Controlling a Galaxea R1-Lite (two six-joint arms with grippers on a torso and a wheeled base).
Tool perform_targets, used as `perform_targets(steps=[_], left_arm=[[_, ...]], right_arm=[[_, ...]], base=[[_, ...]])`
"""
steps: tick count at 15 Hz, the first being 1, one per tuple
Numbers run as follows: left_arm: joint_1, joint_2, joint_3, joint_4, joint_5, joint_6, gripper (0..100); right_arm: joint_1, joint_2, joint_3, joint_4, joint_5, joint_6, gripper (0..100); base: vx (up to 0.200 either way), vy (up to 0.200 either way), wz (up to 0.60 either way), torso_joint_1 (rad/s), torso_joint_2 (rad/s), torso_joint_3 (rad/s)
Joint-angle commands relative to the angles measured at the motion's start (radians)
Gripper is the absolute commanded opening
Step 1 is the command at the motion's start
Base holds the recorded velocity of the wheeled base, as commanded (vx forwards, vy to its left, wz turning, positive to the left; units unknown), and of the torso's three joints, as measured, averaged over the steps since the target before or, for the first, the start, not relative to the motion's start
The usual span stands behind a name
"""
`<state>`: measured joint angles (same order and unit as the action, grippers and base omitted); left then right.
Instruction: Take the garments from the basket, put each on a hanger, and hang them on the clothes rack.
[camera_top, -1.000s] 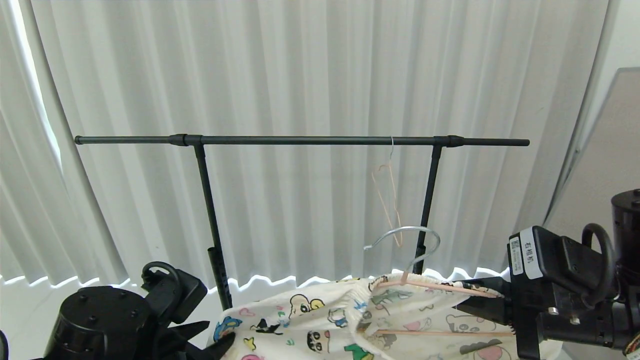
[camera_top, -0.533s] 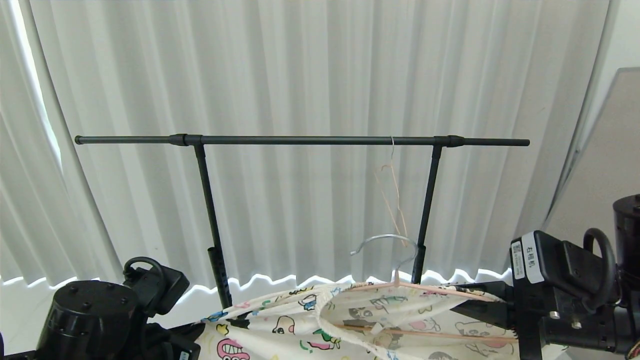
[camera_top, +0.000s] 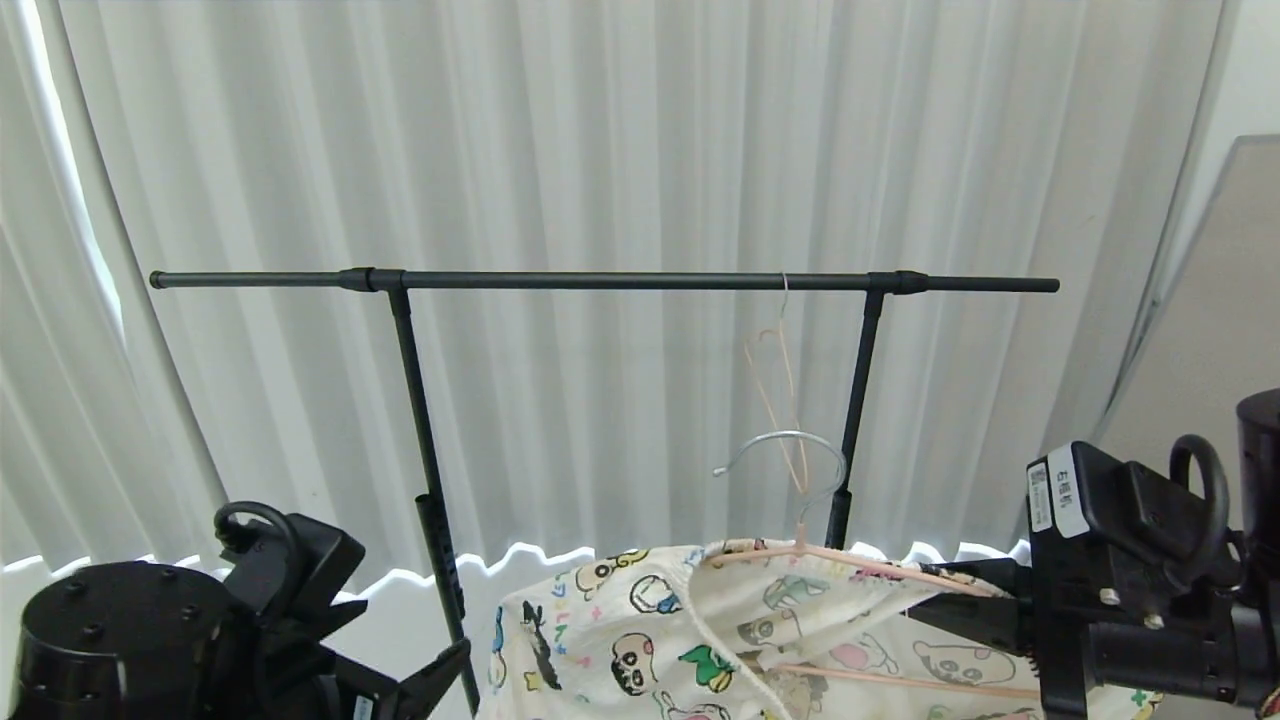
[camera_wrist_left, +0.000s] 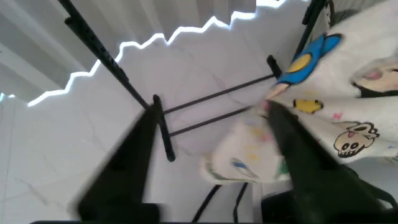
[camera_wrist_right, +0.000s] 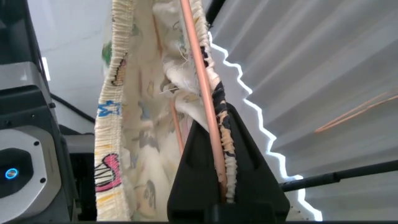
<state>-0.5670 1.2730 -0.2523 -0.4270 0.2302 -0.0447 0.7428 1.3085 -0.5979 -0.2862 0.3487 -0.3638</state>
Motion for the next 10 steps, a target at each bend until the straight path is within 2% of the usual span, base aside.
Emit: perform_targets(steps=[1, 4, 7, 9, 10], left_arm=[[-0.016, -0.011, -0.021, -0.058, 0.020, 0.034, 100], [-0.016, -0.009, -0.045, -0.193, 0.067, 0.126, 100], [-0.011, 0.008, -0.058, -0.208, 0.193, 0.137, 100], [-0.007, 0.051, -0.059, -0.208, 0.353, 0.129, 100], [-0.005, 0.060, -0.062, -0.208, 0.376, 0.128, 100]], right_arm=[[-0.003, 0.000, 0.000, -0.002, -0.014, 0.017, 0], [-0.065, -0.009, 0.000, -0.004, -0.063, 0.074, 0], [-0.118, -0.012, 0.032, 0.002, -0.163, 0.121, 0], [-0.129, -0.008, 0.056, 0.015, -0.326, 0.215, 0], [-0.129, -0.005, 0.058, 0.032, -0.373, 0.233, 0]], base=[[0.000, 0.000, 0.00, 0.000, 0.00, 0.000], [0.000, 0.000, 0.00, 0.000, 0.00, 0.000], [0.000, 0.000, 0.00, 0.000, 0.00, 0.000], [0.000, 0.000, 0.00, 0.000, 0.00, 0.000], [0.000, 0.000, 0.00, 0.000, 0.00, 0.000]])
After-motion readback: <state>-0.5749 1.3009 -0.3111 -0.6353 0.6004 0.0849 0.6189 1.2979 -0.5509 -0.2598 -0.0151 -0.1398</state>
